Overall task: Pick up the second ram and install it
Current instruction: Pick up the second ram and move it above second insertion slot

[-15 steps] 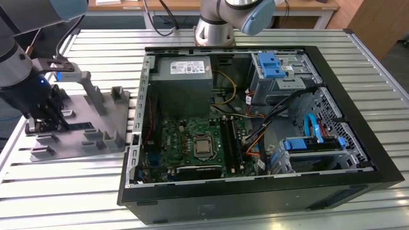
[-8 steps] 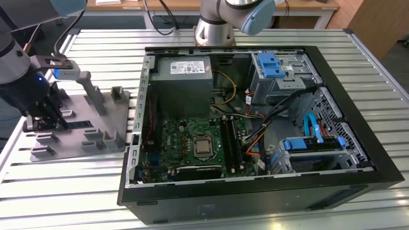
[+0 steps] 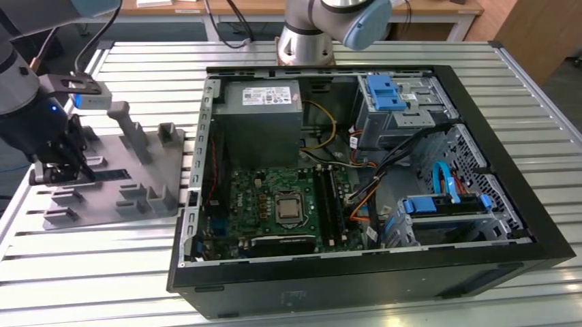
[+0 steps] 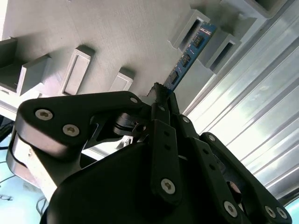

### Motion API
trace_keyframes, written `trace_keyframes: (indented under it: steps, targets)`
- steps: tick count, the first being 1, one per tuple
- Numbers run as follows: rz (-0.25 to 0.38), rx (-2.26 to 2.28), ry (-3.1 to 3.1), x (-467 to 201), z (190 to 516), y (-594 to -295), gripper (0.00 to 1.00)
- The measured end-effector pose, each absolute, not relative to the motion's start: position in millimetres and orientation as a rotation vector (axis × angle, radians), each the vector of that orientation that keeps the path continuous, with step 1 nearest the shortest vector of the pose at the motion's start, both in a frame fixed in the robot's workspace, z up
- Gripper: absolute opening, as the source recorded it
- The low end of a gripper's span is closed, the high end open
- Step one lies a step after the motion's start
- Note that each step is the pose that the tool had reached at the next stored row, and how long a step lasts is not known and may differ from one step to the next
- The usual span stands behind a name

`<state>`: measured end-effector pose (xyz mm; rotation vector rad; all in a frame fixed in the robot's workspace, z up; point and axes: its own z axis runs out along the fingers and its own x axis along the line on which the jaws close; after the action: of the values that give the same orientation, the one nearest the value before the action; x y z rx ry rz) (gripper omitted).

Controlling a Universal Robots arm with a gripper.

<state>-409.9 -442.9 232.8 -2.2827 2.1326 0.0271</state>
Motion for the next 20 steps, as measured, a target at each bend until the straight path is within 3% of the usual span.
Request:
trace_keyframes:
  steps: [20]
  targets:
    - [0.027,-2.283,2.133,-409.9,248.9,-442.9,0.14]
